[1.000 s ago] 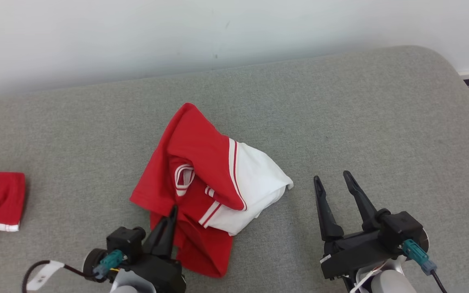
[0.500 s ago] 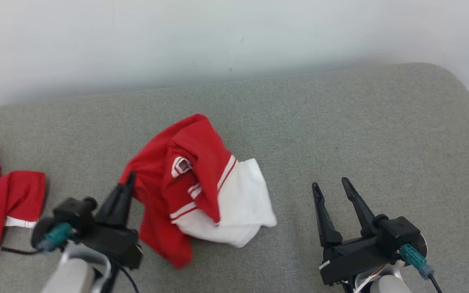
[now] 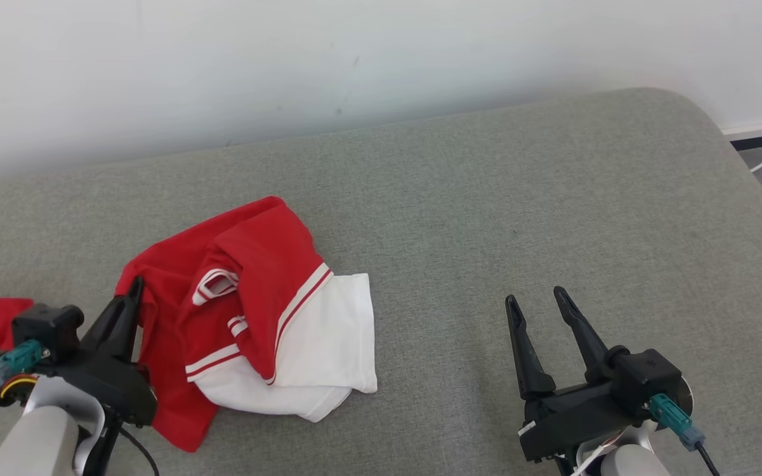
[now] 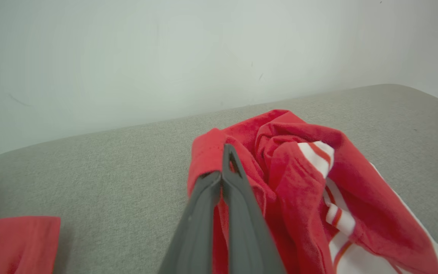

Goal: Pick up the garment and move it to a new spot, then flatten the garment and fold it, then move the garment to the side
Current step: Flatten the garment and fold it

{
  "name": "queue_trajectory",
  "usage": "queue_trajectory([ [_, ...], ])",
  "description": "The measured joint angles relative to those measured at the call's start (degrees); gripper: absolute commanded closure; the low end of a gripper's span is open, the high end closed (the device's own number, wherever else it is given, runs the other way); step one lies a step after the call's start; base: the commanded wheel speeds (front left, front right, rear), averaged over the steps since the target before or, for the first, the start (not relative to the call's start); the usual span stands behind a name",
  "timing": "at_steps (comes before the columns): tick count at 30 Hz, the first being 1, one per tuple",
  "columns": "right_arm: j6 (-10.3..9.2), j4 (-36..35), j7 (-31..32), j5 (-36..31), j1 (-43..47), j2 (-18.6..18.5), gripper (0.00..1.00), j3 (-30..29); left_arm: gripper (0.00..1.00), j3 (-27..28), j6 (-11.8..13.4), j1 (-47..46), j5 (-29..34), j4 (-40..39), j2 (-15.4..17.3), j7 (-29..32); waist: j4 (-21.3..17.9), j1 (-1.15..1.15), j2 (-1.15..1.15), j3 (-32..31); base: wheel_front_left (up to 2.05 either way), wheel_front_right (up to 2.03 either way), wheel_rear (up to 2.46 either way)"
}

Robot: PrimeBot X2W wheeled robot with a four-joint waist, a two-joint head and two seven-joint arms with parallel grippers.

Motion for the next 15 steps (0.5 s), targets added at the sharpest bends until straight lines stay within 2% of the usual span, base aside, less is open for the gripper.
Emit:
queue_trajectory([
  [1,0.0,0.04,0.0,0.0,0.01,0.0,0.0,-0.07,0.63,0.02,0.01,0.02,-0.01,0.86,-0.09,-0.6,-0.28,0.0,0.0,0.0,0.0,0.0,0.0],
  [2,0.0,0.07,-0.01,0.01,0.02,-0.02,0.0,-0.11,0.38,0.02,0.01,0.03,-0.01,1.6,-0.16,-1.21,-0.51,0.0,0.0,-0.01,0.0,0.0,0.0],
  [3,0.0,0.08,-0.01,0.02,0.03,-0.04,0.0,-0.13,0.0,-0.02,0.03,0.1,0.0,2.24,-0.33,-1.7,-0.68,0.0,0.0,-0.06,0.0,0.0,0.0],
  [9,0.0,0.02,0.0,-0.01,0.7,-0.14,0.0,-0.77,0.0,-0.22,2.88,1.56,1.08,1.78,-2.54,-4.17,0.12,0.0,0.0,-0.47,0.0,0.0,0.0],
  [15,0.0,0.03,-0.01,-0.1,0.79,-0.38,0.0,-0.8,0.0,0.21,7.99,5.54,4.37,-5.35,-4.08,-5.15,2.29,0.0,0.0,-0.78,0.0,0.0,0.0],
])
